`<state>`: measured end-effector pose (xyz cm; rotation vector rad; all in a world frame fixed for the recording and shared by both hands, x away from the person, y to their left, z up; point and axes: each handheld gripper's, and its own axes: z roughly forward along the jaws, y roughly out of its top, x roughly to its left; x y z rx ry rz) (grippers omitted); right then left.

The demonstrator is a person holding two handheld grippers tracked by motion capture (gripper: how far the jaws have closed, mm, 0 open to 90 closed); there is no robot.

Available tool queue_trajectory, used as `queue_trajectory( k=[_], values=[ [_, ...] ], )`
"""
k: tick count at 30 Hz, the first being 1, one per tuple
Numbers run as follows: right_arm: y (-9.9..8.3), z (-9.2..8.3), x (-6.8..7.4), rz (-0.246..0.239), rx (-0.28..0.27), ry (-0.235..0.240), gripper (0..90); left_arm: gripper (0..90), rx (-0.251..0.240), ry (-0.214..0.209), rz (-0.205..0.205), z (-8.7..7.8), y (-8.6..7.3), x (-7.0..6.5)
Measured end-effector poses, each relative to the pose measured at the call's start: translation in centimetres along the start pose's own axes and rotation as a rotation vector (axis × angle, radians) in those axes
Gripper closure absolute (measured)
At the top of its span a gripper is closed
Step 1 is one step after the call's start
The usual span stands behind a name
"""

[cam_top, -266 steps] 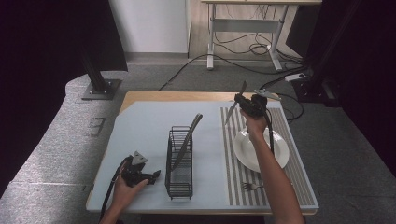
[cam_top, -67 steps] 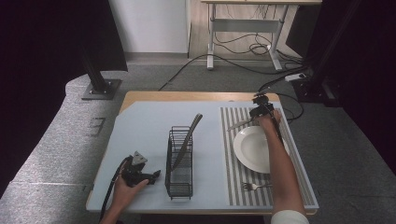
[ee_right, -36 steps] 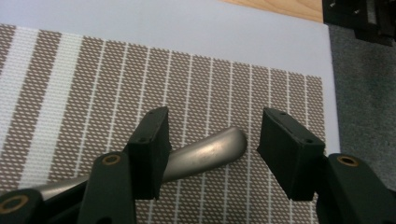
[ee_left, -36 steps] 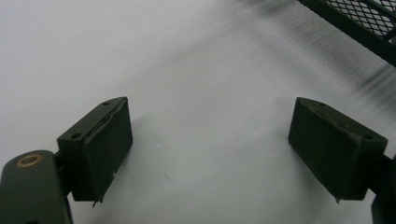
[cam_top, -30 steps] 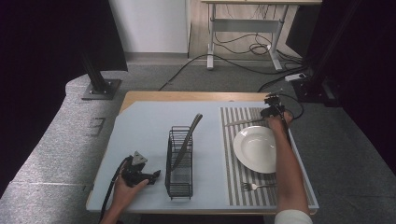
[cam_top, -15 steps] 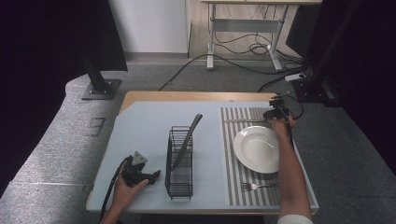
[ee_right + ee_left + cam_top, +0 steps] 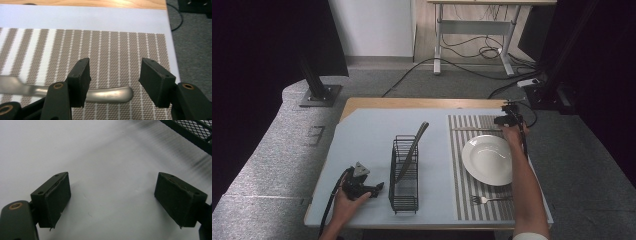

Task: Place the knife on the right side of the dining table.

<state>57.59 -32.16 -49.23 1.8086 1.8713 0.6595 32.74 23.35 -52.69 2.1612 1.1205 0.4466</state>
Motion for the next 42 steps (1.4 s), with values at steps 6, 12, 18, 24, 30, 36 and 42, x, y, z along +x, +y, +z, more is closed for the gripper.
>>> queue_trajectory(
  k=[6,12,18,24,30,36,42],
  values=[
    [-0.5,-1.2,0.1,0.022,-0.038,0.071,41.3,12.9,0.0,0.0,0.0,0.0,0.0,0.0],
    [-1.6,-2.9,0.6,0.024,-0.08,0.153,41.1,12.9,0.0,0.0,0.0,0.0,0.0,0.0],
    [-3.3,-5.1,1.4,0.017,-0.129,0.235,41.1,12.9,-0.001,0.0,0.0,0.0,0.0,0.0],
    [-5.4,-8.3,2.9,0.019,-0.188,0.367,41.1,13.0,-0.001,0.0,0.0,0.0,0.0,0.0],
    [-8.6,-11.6,5.3,-0.057,-0.251,0.448,41.0,13.0,-0.001,0.0,0.0,0.0,0.0,0.0],
    [-12.1,-13.0,7.4,-0.122,-0.267,0.498,40.6,13.0,0.0,0.0,0.0,0.0,0.0,0.0],
    [-14.7,-13.3,9.8,-0.187,-0.243,0.542,40.5,13.0,-0.001,0.0,0.0,0.0,0.0,0.0]
  ],
)
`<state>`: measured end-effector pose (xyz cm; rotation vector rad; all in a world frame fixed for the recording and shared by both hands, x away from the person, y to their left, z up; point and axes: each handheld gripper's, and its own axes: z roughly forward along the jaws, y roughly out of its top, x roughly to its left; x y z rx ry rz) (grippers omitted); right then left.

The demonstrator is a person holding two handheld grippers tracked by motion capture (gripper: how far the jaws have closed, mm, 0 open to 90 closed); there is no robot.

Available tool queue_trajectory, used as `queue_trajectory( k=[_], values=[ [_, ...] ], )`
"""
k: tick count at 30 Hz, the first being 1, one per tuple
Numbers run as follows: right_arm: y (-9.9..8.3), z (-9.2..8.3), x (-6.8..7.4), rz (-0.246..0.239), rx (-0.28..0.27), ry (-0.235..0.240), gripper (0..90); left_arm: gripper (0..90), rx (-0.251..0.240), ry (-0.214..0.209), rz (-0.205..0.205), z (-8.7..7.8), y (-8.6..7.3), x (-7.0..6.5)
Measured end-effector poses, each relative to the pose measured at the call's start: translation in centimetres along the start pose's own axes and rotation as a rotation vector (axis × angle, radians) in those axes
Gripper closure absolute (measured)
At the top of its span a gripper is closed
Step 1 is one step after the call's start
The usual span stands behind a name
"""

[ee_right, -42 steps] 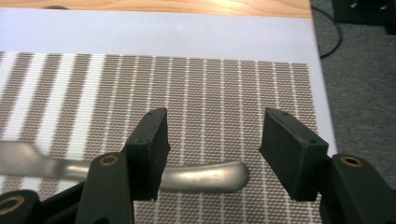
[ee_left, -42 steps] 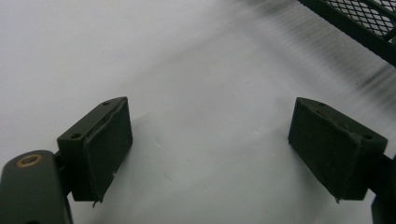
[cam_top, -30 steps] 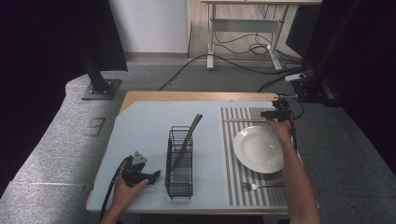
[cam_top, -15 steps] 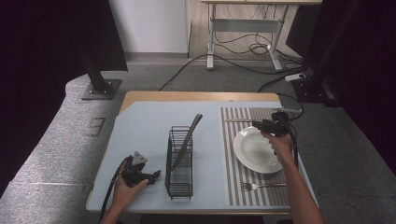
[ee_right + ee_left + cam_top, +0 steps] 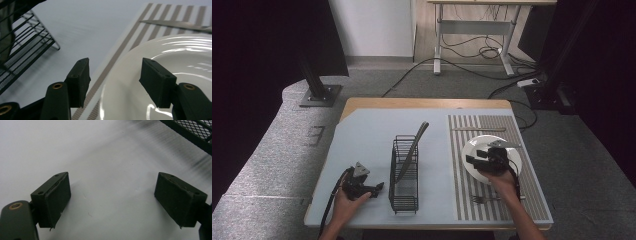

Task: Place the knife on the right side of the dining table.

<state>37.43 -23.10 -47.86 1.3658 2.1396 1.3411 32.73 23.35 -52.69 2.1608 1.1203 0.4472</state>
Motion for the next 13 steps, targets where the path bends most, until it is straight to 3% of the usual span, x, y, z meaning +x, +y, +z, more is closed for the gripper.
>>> queue_trajectory(
  k=[6,13],
  values=[
    [-0.7,0.5,1.5,-0.024,0.012,0.028,40.5,13.0,0.0,0.001,0.0,0.0,0.0,0.0],
    [-0.7,0.3,1.5,-0.015,0.001,0.03,40.2,13.0,0.0,0.001,0.0,0.0,0.0,0.0]
  ],
)
